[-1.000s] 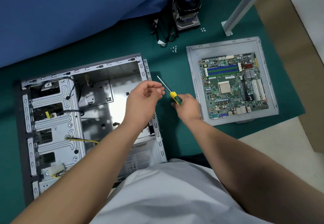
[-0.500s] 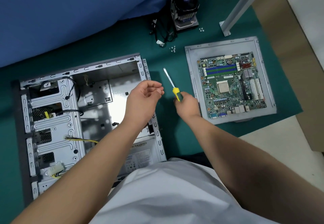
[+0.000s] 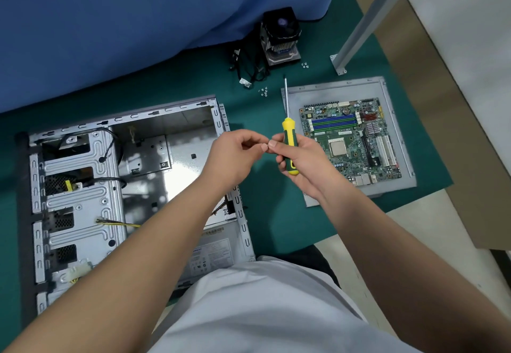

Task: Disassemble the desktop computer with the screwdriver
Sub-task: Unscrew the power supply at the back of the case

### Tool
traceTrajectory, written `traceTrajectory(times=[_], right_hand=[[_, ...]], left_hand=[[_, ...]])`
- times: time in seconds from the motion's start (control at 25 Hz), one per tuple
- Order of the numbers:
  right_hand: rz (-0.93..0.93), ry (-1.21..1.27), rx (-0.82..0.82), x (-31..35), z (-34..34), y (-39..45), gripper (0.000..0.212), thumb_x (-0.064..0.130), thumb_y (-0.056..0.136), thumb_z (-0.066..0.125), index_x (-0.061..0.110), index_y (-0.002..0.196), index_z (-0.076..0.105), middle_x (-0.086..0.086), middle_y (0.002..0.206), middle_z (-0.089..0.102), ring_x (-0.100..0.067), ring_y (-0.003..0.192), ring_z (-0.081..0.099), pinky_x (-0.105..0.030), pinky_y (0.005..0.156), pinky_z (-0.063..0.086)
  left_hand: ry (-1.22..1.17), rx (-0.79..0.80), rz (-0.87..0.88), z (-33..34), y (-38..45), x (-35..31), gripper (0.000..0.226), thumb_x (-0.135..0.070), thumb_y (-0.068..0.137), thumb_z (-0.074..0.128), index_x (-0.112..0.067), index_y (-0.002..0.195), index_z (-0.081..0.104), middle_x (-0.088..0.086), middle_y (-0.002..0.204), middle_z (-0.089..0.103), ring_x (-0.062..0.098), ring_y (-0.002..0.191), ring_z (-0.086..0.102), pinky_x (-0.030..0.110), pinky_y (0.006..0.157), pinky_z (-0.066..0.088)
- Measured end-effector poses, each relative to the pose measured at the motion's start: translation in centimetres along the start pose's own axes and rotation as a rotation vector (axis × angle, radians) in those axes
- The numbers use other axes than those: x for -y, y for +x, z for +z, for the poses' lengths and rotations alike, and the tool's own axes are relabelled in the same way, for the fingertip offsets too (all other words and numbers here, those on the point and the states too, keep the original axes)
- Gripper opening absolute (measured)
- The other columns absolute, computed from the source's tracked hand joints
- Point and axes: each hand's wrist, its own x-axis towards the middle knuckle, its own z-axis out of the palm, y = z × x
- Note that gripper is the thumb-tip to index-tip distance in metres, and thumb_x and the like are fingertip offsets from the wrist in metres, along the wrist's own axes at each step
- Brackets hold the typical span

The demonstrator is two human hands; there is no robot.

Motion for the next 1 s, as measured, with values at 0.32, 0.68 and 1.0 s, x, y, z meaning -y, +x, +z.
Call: traceTrajectory(times=[0.32,0.68,1.0], right_hand=[[-0.028,-0.075,0.029,1.1,0.3,0.4,0.008,0.017,0.09,0.077,0.021,0.082,0.077,-0.009,0.089,0.077,-0.008,0.061,0.061,-0.018,0.055,0.05],[-0.416,-0.496,-0.012,2.4,0.5,1.6,0.007,0.011,0.092,0.075,0.014,0.097,0.074,0.008,0.075,0.071,-0.006,0.07,0.066,-0.021,0.07,0.055],[-0.543,-0.659,-0.053,2.7,0.7,4.1,0.009,0.02,0.091,0.074,0.028,0.09,0.072,0.011,0.084,0.069,-0.009,0.082,0.064,-0.028,0.082,0.051]], left_hand=[[-0.239,0.025,-0.06,-0.3,0.8,-0.2,0.005,-0.013,0.095,0.073,-0.012,0.096,0.078,0.013,0.083,0.072,0.013,0.071,0.056,0.031,0.07,0.048],[-0.646,0.1,-0.429,-0.5,3.5,-1.5,0.009,-0.001,0.096,0.066,0.0,0.092,0.074,0.009,0.074,0.068,0.01,0.059,0.059,0.016,0.056,0.053],[-0.585,0.108,-0.454,-1.0,6.0,-2.3,0.013,-0.007,0.1,0.064,0.004,0.1,0.073,0.01,0.074,0.066,0.013,0.059,0.059,0.018,0.059,0.054]])
